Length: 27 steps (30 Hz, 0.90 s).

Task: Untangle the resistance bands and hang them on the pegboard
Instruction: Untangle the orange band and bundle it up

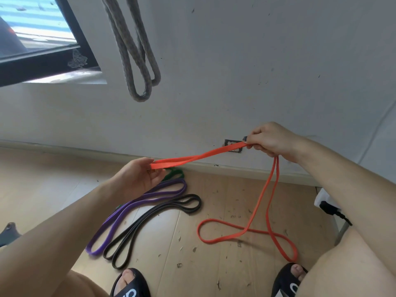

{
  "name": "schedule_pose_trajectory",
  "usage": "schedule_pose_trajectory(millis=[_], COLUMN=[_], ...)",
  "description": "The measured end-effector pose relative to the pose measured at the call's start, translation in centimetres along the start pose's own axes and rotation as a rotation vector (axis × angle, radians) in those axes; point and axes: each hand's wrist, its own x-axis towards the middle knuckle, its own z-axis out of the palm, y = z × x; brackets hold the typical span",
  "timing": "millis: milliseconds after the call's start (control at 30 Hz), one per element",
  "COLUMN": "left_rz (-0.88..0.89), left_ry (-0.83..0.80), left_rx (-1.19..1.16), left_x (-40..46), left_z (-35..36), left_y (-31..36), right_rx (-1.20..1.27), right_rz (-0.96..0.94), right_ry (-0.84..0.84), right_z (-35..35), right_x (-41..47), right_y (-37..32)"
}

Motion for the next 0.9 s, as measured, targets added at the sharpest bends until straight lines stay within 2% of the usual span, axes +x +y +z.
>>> schedule_pose_trajectory(millis=[100,167,233,400,567,633,733,900], left_rz=[0.003,-0.010,0.018,0.212,0.323,0.295,0.184,-0.059], left_ry=[0.003,0.009,0.069,0.338,0.432,0.419,0.370,0.200], left_rx=[0.063,0.196,0.384,0.872,1.337,1.357,1.234,1.141], left_x=[-0.3,-0.1,0.3,1.1,1.1,1.1,1.1,0.8], left_z=[0.1,-0.2,-0.7,-1.6,-1.3,-1.1,-1.1,-1.4], left_y=[0.2,0.1,-0.1,-0.2,-0.4,-0.4,-0.4,0.1], right_rx=[-0.003,0.001,-0.014,-0.049,-0.057,-0.057,-0.053,-0.044], right_rz=[0.004,0.005,0.005,0.000,-0.009,-0.009,-0.003,-0.026], right_ry=[0.002,-0.005,-0.023,-0.082,-0.103,-0.100,-0.092,-0.095], right_z=[0.3,0.3,0.4,1.1,1.5,1.4,1.3,1.7], right_x=[0.1,0.1,0.1,-0.1,-0.2,-0.2,-0.1,-0.3], right_y=[-0.2,-0.2,-0.1,-0.7,-1.2,-1.2,-1.2,-1.5])
